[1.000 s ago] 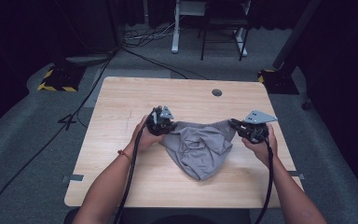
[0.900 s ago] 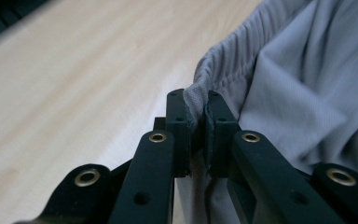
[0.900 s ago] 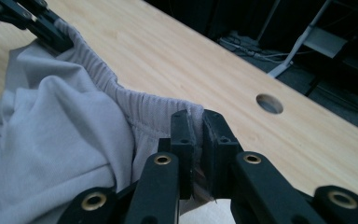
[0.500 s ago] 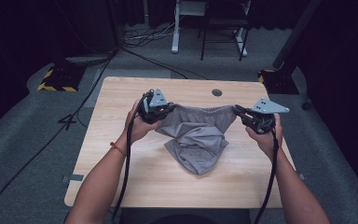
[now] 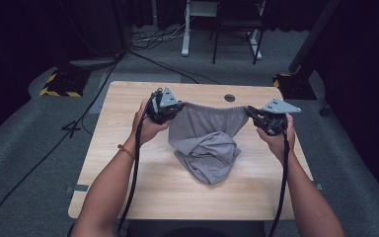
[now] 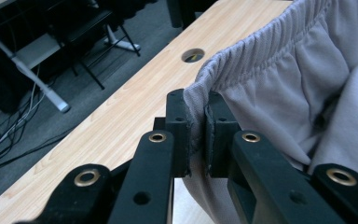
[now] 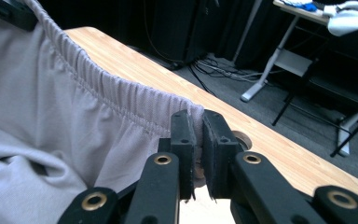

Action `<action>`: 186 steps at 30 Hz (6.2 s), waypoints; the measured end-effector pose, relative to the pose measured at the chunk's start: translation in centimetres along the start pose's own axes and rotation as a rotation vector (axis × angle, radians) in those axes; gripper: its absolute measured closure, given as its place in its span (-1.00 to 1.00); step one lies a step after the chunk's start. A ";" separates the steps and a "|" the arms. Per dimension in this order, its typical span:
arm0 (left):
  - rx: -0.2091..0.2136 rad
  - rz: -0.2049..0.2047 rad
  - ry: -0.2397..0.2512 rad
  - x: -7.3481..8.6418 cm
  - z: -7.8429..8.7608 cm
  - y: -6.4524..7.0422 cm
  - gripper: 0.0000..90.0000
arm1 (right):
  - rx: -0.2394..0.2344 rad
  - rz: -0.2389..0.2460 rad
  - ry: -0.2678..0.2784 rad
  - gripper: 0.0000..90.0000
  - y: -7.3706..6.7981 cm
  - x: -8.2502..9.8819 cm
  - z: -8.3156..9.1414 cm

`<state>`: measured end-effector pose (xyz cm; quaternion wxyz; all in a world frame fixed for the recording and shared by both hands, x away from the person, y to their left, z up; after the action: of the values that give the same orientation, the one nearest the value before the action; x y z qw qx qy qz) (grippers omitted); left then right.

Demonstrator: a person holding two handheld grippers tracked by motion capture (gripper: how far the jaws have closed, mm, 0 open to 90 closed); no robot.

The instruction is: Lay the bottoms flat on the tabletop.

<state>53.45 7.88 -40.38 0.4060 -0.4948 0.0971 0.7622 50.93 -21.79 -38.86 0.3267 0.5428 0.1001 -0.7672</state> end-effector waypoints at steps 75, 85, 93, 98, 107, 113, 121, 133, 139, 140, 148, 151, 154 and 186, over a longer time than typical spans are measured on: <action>0.305 -0.110 -0.194 10.9 5.4 6.5 0.90 | -0.411 0.112 -0.284 0.24 -10.0 7.3 -2.5; 0.272 -0.013 -0.283 16.0 5.8 4.6 0.89 | -0.476 0.143 -0.400 0.37 -13.4 10.2 -4.0; 0.214 0.048 -0.323 17.8 6.5 2.8 0.89 | -0.556 0.185 -0.400 0.36 -13.4 10.3 -2.7; 0.167 0.079 -0.343 18.5 6.7 1.8 0.81 | -0.465 0.094 -0.327 0.34 -10.3 9.1 -2.9; 0.240 0.115 -0.211 14.9 7.1 3.6 -0.12 | -0.341 0.019 -0.359 0.19 -9.0 9.1 -7.3; 0.250 0.095 -0.157 10.9 5.1 6.2 -0.38 | -0.350 -0.037 -0.388 0.16 -9.2 9.2 -9.3; 0.290 0.063 -0.278 11.4 0.3 6.9 0.72 | -0.403 -0.082 -0.398 0.78 -10.1 9.5 -9.6; 0.213 0.123 -0.259 12.6 2.9 3.4 0.96 | -0.282 -0.026 -0.344 0.86 -6.8 7.9 -3.5; 0.213 0.146 -0.286 14.2 4.3 2.6 0.96 | -0.246 -0.070 -0.381 0.86 -4.1 8.7 1.2; 0.218 0.139 -0.294 14.4 4.5 2.7 0.96 | -0.261 -0.088 -0.392 0.85 -4.0 9.1 1.7; 0.295 0.105 -0.293 15.4 5.1 5.6 0.69 | -0.336 -0.046 -0.464 0.79 -6.4 12.4 2.8; 0.279 0.120 -0.273 14.9 5.4 6.3 0.18 | -0.319 -0.032 -0.397 0.47 -6.5 11.8 2.7; 0.275 0.161 -0.232 14.3 5.5 6.6 -0.08 | -0.313 -0.036 -0.333 0.28 -6.7 10.8 2.5; 0.202 0.203 -0.248 10.2 -9.1 3.5 -0.27 | -0.200 -0.137 -0.363 0.05 -2.7 11.1 -10.8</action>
<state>55.27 5.96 -54.25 0.3838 -0.3413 0.1718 0.8407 55.41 -18.61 -53.58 0.3384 0.3526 0.1519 -0.8591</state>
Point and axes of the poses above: each handheld gripper's, and its own axes: z roughly backward along the jaws, x roughly out of its underside, y roughly to its right, the point moved 6 cm from there along -z, roughly forward along the jaws, and after that the axes turned 1 degree about -x, right-handed, at the moved point
